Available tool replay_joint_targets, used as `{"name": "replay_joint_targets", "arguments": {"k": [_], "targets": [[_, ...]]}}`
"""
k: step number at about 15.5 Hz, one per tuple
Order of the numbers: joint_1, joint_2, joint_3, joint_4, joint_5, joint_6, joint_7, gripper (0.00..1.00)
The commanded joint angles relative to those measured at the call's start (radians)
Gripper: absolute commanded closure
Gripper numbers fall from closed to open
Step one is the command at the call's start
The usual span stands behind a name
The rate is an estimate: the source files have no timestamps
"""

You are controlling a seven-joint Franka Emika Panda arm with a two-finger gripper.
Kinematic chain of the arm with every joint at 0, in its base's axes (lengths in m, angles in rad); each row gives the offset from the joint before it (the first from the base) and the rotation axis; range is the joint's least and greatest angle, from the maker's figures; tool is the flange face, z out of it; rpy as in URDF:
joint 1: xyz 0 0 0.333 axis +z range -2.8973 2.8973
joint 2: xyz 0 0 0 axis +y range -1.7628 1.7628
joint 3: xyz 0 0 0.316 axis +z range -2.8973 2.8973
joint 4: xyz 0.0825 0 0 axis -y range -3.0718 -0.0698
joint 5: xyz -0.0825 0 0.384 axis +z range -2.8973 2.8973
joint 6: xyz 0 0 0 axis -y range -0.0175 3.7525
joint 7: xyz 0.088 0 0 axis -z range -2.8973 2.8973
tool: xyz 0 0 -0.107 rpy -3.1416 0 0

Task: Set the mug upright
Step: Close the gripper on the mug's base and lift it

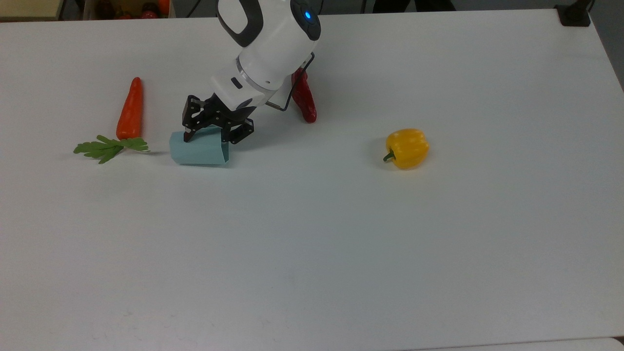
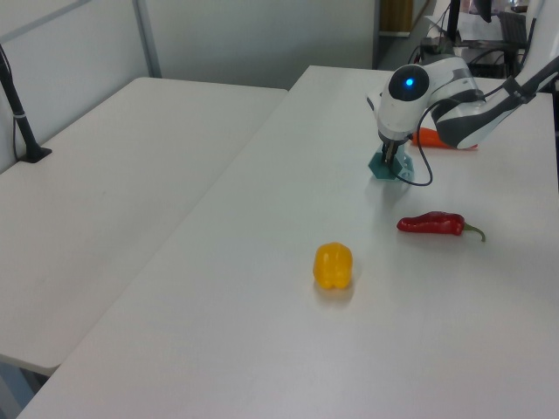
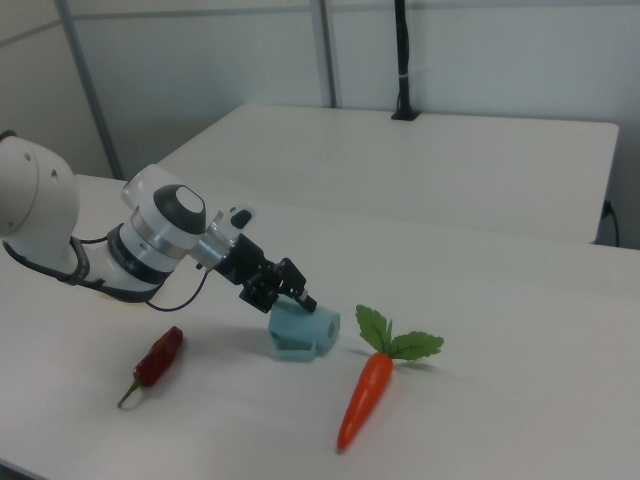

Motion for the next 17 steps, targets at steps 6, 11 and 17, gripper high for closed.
{"name": "replay_joint_targets", "arguments": {"k": [6, 11, 17], "targets": [[0.006, -0.027, -0.008, -0.001, 0.072, 0.011, 0.008, 1.0], [0.015, -0.05, 0.004, 0.111, 0.33, -0.076, -0.079, 1.0], [0.018, -0.036, 0.013, 0.318, 0.798, -0.331, -0.609, 1.0]]}}
